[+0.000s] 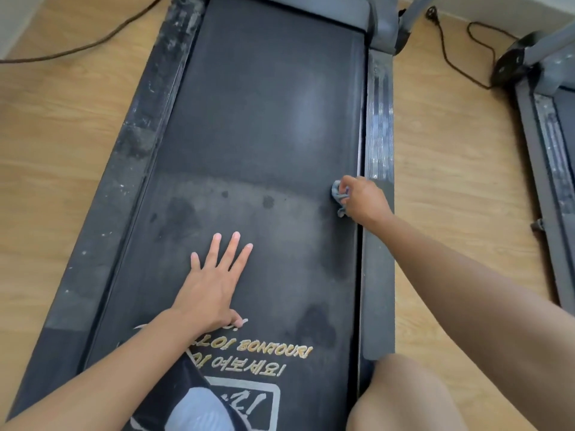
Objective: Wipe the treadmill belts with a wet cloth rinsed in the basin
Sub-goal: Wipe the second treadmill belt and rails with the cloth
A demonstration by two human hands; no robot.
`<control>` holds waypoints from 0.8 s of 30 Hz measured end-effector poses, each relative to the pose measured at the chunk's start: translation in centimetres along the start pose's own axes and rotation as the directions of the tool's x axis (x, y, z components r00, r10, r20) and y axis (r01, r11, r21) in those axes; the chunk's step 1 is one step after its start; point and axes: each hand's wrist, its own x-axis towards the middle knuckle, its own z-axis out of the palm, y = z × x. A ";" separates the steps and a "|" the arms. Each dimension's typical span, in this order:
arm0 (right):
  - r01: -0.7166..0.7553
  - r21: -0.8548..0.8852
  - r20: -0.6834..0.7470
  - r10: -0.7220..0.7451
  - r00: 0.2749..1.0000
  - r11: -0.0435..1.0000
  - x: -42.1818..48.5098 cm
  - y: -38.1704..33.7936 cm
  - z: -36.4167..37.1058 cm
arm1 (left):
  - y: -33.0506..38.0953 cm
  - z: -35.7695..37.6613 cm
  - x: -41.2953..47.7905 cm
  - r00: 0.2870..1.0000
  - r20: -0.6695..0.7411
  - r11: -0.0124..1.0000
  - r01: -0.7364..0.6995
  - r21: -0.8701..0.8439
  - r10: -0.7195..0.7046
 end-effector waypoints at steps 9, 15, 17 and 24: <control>0.368 -0.004 0.290 -0.351 0.890 0.930 -20.3 0.2 5.9 | 0.3 -0.6 -0.2 0.999 0.035 1.000 0.013 -0.012 -0.013; 0.237 0.028 0.126 -0.238 0.963 0.971 -13.5 1.0 3.9 | 0.2 -0.6 -0.3 1.000 0.020 1.000 0.006 0.009 -0.006; 0.173 0.044 0.044 -0.175 0.984 0.984 -7.5 1.0 2.6 | 0.2 -0.5 -0.1 1.000 0.010 1.000 0.003 0.013 -0.003; 0.019 0.092 -0.112 -0.009 0.994 0.996 2.2 -0.9 0.3 | 0.0 -0.2 -0.1 1.000 0.022 1.000 0.003 0.022 -0.004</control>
